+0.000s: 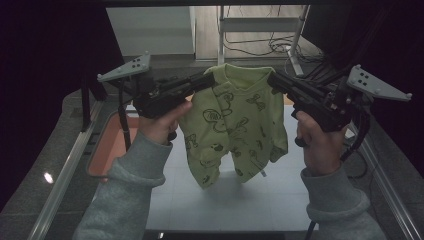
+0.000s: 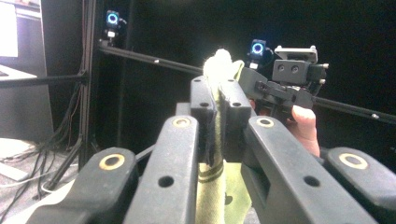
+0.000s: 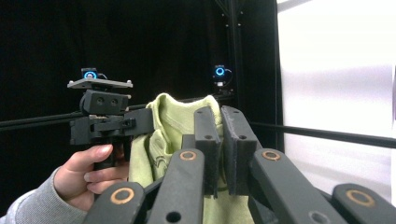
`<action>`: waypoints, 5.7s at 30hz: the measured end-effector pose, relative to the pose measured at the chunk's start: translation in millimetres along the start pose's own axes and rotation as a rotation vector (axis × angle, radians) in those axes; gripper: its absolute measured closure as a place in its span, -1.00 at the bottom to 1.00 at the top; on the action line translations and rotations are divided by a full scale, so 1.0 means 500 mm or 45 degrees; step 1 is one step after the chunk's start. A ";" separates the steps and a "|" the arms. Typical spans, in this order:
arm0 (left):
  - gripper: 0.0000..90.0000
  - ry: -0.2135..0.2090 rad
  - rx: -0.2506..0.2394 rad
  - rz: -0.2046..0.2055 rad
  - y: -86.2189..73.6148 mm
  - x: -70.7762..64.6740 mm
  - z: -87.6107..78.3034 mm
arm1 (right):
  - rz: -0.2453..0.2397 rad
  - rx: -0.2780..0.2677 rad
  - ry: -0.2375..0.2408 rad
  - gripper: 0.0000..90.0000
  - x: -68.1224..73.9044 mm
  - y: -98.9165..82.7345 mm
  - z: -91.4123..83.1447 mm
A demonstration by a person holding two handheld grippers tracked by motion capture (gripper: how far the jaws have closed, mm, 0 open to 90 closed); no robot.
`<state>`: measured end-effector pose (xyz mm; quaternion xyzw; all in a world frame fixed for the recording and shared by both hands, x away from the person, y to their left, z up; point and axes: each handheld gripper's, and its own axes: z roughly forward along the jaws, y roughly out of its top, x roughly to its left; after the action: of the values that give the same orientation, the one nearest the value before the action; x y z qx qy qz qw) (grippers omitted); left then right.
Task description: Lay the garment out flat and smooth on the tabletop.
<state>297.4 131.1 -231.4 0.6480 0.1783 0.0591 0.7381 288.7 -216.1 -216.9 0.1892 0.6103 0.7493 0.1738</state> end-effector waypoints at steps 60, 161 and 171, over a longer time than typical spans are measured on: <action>0.90 0.196 0.309 -0.382 -0.296 0.201 0.043 | 0.278 0.412 -0.285 0.91 -0.148 -0.324 0.023; -0.21 0.331 0.471 -0.335 -0.412 0.139 -0.064 | 0.326 0.780 -0.546 -0.04 -0.232 -0.458 -0.144; -0.21 0.325 0.472 -0.346 -0.420 0.138 -0.068 | 0.323 0.869 -0.537 -0.02 -0.221 -0.492 -0.144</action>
<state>320.0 152.8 -452.9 0.7296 0.3630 0.0072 0.5795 356.1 -283.3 -479.3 0.4588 0.7464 0.4646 0.1286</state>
